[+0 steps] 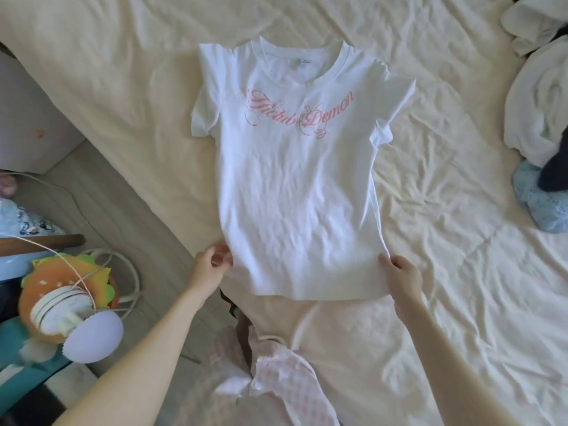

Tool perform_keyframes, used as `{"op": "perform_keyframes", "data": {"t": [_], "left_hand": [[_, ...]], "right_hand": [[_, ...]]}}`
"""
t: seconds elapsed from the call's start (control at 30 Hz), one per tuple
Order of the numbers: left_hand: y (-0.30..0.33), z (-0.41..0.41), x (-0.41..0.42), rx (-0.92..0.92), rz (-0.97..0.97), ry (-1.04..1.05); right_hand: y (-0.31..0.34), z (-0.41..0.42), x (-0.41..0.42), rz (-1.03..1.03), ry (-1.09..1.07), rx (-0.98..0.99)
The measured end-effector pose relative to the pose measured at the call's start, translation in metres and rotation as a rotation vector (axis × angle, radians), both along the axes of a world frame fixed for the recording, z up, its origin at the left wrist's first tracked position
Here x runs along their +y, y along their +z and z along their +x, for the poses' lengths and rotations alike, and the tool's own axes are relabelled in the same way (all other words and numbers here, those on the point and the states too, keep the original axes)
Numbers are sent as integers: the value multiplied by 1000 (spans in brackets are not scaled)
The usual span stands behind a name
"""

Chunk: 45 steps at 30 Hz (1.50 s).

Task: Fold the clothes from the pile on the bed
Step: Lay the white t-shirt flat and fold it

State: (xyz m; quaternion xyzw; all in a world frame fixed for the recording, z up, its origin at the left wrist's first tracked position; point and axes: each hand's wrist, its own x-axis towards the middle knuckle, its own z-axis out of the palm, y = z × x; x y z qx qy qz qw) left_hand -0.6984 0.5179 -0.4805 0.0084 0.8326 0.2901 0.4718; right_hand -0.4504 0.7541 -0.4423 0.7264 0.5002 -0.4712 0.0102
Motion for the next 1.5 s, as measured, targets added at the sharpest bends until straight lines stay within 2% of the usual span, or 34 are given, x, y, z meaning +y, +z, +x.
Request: {"op": "perform_keyframes", "data": {"t": [0.1, 0.17, 0.27, 0.33, 0.4, 0.5, 0.6, 0.7, 0.8, 0.9, 0.97, 1.07, 1.3, 1.43, 1.5], "left_hand": [[-2, -1, 3, 39, -16, 6], [3, -1, 2, 24, 48, 60], [18, 5, -14, 17, 157, 358], [25, 16, -32, 33, 157, 511], [29, 25, -42, 46, 74, 456], [21, 11, -38, -48, -118, 205], [12, -19, -24, -108, -252, 98], [12, -57, 0, 50, -161, 111], [22, -108, 39, 234, -3, 173], [36, -155, 88, 149, 237, 363], [45, -177, 114, 17, 315, 370], [49, -191, 134, -131, 332, 324], [54, -172, 93, -26, 347, 530], [54, -173, 83, -145, 321, 595], [50, -196, 100, -159, 363, 554]], "right_hand": [[5, 3, -4, 54, 29, 16], [10, 2, -9, 159, 62, -8], [18, 2, -17, 358, 115, -86], [19, 9, -25, 342, 103, -141], [13, 15, -25, 174, 110, -232], [16, -1, -8, -31, 145, -273], [25, -41, 9, 137, 237, -418], [32, -95, 15, 424, 464, -337], [31, -158, 10, 500, 825, -231], [23, -220, -6, 463, 1073, -107], [16, -254, -22, 423, 1164, -33], [6, -285, -40, 360, 1223, -21], [0, -274, -50, 264, 1197, -59], [4, -274, -51, 263, 1197, -76], [5, -278, -51, 273, 1206, -86]]}}
